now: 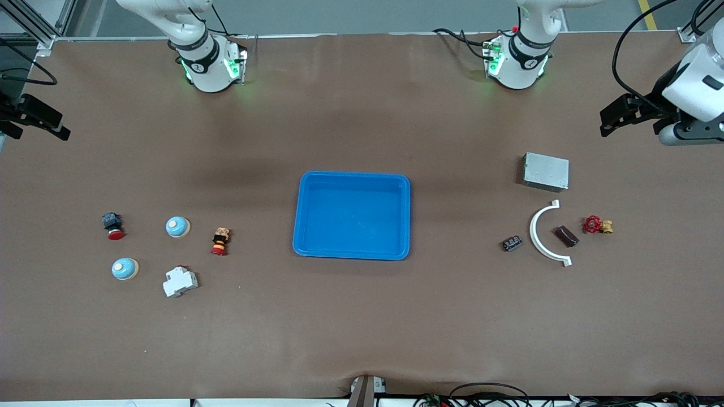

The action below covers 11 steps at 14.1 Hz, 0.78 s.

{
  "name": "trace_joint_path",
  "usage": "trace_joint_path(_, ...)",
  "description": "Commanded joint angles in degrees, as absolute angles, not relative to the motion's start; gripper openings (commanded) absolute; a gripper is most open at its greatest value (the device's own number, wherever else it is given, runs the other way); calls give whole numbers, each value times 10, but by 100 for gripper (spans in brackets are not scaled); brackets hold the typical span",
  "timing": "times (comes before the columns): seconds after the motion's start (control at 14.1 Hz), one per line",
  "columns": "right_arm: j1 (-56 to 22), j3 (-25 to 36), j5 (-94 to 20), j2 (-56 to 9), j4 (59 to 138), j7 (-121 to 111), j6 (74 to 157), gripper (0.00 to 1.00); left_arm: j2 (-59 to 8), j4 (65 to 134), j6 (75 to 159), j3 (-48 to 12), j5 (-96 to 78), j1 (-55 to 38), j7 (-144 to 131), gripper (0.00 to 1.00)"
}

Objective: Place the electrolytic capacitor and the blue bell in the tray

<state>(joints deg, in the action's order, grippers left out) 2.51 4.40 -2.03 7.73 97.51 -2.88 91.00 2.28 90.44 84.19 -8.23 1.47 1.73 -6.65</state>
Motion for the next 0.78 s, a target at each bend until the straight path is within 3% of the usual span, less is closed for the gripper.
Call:
trace_joint_path(0.0,32,39,-18,100,996,-25,918,100,7,896,831,-86,25,22,-62,100)
trace_joint_path(0.71,36,40,-18,100,997,-25,917,100,-54,896,863,-84,39,24,-91,100)
